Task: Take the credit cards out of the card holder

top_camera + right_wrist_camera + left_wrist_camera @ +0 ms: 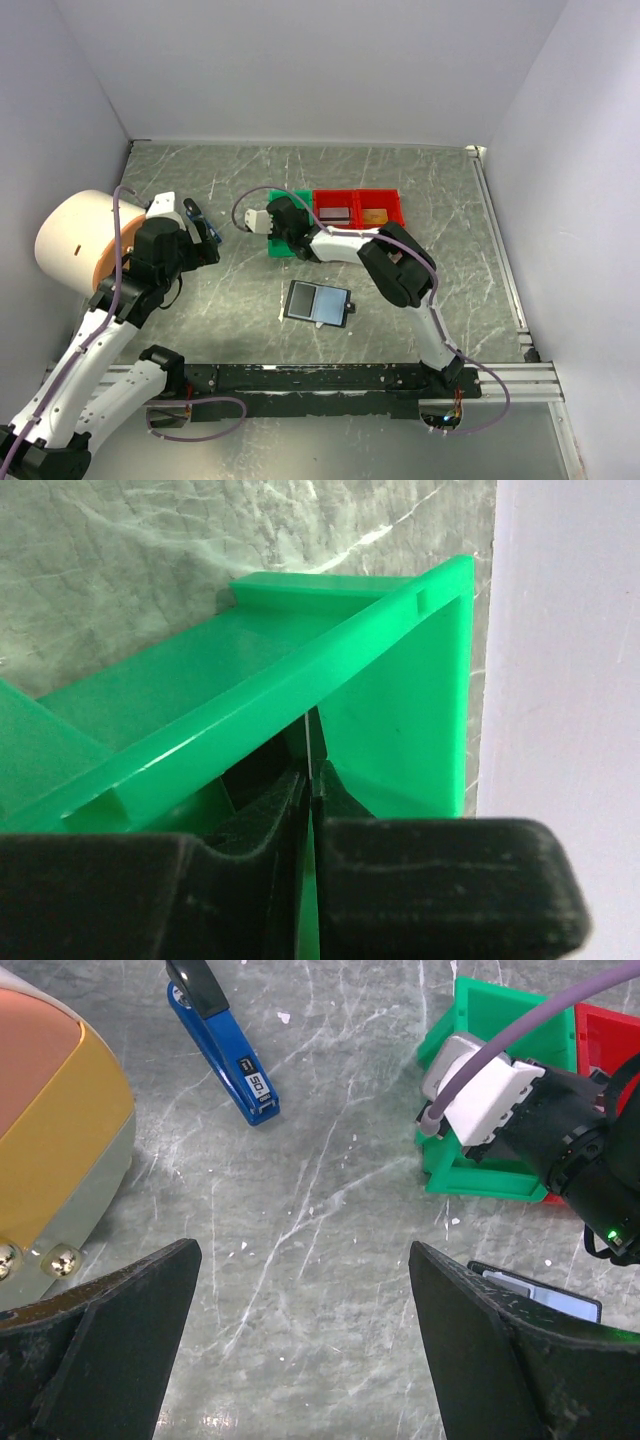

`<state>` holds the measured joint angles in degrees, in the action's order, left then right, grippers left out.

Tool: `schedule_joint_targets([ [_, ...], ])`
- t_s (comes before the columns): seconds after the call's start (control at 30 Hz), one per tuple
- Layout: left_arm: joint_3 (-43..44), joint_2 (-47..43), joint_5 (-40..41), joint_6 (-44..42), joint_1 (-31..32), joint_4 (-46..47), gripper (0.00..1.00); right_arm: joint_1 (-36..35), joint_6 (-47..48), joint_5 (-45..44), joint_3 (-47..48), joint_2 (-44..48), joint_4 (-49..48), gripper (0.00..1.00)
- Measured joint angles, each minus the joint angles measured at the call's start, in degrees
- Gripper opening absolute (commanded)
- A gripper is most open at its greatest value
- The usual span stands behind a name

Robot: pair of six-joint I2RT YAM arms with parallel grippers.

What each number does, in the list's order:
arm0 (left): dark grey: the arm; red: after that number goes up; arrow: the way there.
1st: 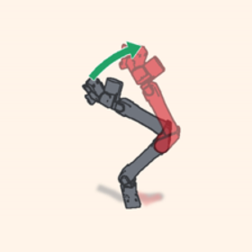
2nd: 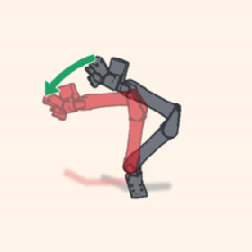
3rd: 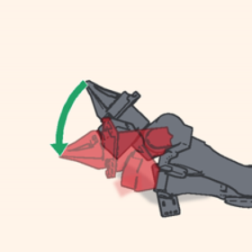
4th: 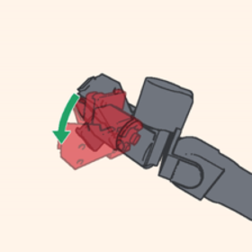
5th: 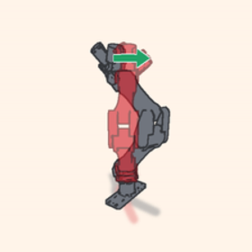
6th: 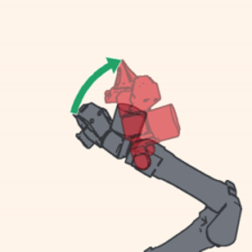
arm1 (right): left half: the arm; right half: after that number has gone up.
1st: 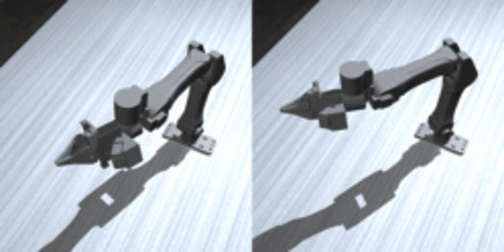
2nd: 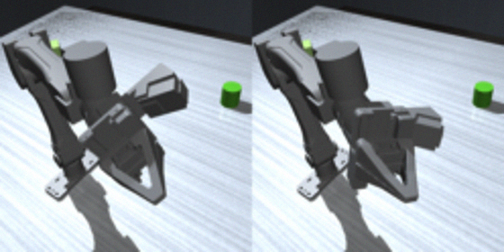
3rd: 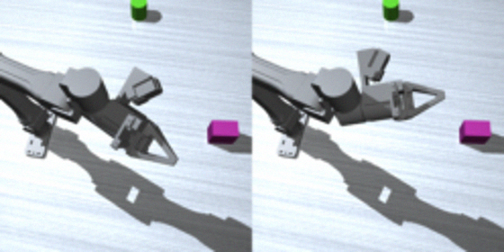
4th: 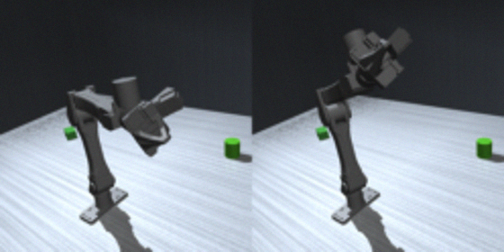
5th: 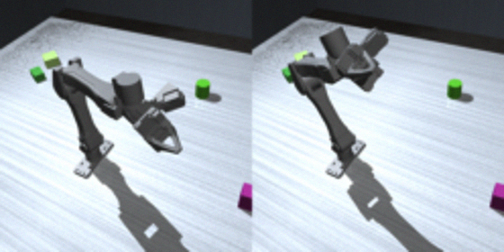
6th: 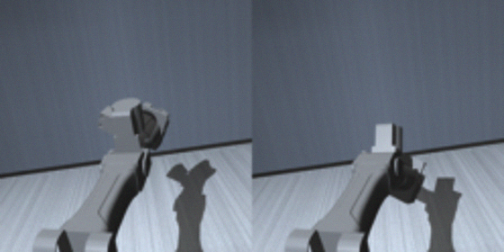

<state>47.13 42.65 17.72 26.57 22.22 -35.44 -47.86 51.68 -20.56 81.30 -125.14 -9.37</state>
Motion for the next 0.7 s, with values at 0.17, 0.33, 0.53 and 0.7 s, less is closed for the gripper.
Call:
schedule_joint_targets([
  [0.17, 0.00, 0.24, -0.22, -0.02, -0.02, 0.00, 0.97, 0.46, 0.57, 0.68, 0.44, -0.15, 0.24, 0.20],
  [0.33, 0.00, 0.37, -0.59, -0.04, -0.07, 0.02, 0.96, 1.07, -0.15, 2.34, 0.90, -0.13, 1.14, 0.21],
  [0.53, 0.00, 0.76, -1.25, -0.07, -0.11, 0.02, 0.96, 1.40, -0.48, 3.08, 0.90, -0.04, 1.99, 0.22],
  [0.7, 0.00, 0.92, -1.44, -0.20, -0.13, 0.04, 0.96, 1.68, -1.01, 3.10, 1.22, 0.13, 2.64, 0.36],
])
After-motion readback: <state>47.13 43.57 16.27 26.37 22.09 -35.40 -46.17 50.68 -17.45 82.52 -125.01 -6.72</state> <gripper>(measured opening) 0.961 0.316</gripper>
